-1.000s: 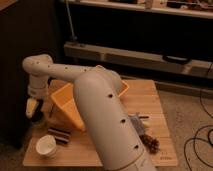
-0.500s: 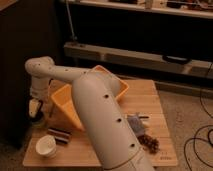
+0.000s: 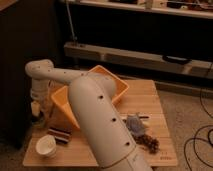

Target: Stack cups on top of each other

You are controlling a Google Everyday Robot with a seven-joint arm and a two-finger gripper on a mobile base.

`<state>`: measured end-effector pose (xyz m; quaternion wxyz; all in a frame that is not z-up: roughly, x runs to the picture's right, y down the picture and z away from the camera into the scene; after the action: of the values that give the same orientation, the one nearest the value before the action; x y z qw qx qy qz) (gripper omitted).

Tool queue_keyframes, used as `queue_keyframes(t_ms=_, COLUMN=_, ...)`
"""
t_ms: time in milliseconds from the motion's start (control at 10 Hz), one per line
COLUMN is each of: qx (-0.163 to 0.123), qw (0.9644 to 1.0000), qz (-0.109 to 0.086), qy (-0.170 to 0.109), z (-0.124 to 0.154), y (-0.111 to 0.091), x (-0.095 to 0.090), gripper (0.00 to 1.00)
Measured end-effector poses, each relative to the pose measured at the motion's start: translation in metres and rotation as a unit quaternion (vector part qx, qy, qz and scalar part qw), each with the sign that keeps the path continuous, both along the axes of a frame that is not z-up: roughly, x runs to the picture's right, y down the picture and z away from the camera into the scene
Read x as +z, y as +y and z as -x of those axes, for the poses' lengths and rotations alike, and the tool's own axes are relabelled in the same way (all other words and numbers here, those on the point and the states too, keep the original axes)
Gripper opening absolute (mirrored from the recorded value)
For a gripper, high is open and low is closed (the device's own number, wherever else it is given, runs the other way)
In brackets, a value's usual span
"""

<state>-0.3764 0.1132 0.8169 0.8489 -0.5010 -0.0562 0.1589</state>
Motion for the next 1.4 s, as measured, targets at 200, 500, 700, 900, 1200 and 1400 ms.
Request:
queue_keyframes(t_ms=200, qx=-0.006, qw=1.0, qz=0.004, qy=0.0, z=0.002, y=0.006, x=0.006, gripper=0.54)
queue_keyframes(t_ms=500, qx=-0.028, qw=0.9995, qz=0.011, qy=0.0, z=0.011, y=0.025, x=0.01, gripper=0.42)
queue_keyframes(t_ms=700, qx=-0.04, qw=0.999, qz=0.02, qy=0.009, z=0.01, y=0.041, x=0.021, gripper=0.21)
queue_keyframes(t_ms=900, qx=-0.051, qw=0.9982, qz=0.031, qy=-0.001, z=0.005, y=0.048, x=0.023, gripper=0.03)
queue_keyframes(t_ms=1200, qx=-0.055, qw=0.9981, qz=0.025, qy=-0.015, z=-0.006, y=0.036, x=-0.007, gripper=0.0)
queue_keyframes(t_ms=1400, qx=-0.051, qw=0.9984, qz=0.012, qy=-0.022, z=-0.018, y=0.019, x=-0.051, gripper=0.0)
